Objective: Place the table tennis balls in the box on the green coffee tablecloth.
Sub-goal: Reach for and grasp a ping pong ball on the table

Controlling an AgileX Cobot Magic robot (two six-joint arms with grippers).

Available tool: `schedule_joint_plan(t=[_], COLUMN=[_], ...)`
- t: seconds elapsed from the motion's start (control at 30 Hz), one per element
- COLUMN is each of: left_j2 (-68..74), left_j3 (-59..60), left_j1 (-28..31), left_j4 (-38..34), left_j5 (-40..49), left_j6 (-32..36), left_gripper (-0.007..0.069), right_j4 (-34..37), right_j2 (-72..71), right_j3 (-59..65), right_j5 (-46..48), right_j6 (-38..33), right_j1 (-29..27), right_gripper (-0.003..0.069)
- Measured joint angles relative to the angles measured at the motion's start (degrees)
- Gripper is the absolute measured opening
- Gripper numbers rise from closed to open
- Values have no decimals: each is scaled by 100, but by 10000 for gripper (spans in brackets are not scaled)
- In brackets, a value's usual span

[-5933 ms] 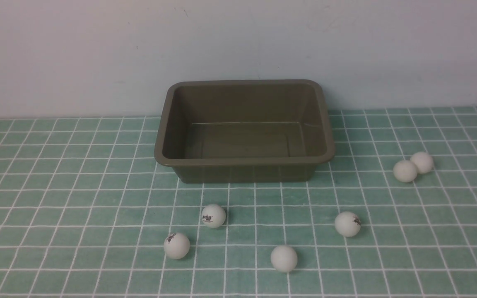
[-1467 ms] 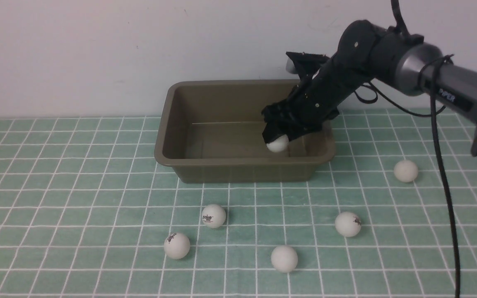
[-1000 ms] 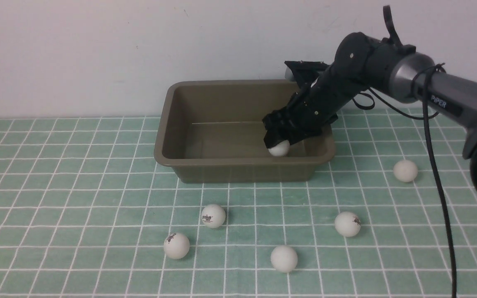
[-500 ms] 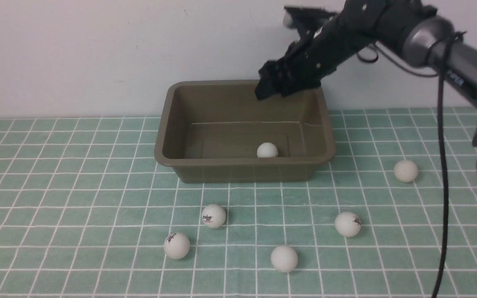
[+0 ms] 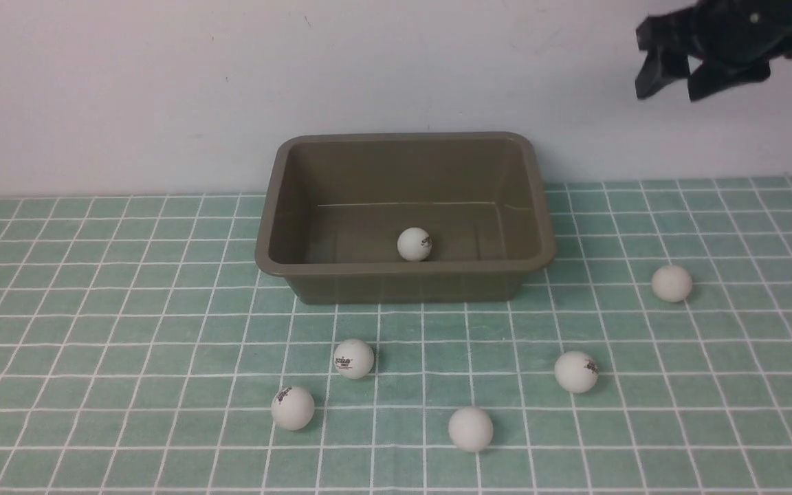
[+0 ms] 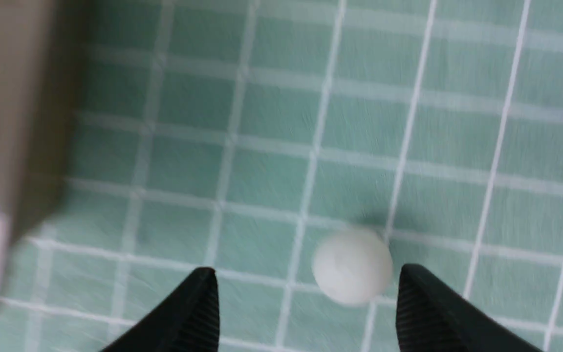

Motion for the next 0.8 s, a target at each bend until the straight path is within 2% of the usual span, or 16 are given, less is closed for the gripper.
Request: schedule_joint_plan(t=[0.2,0.8], left_j2=[0,0], left_j3=[0,0], left_j1=[0,0], left_j4=[0,0], left_j5=[0,0], left_j6=[0,0], left_gripper=[-4,-4], right_j4=[-418,-668], right_j2=[215,803], right_j3=[665,680], right_j5=[-38,-129], right_j6=[-48,-54], right_j1=[42,48], right_gripper=[441,441])
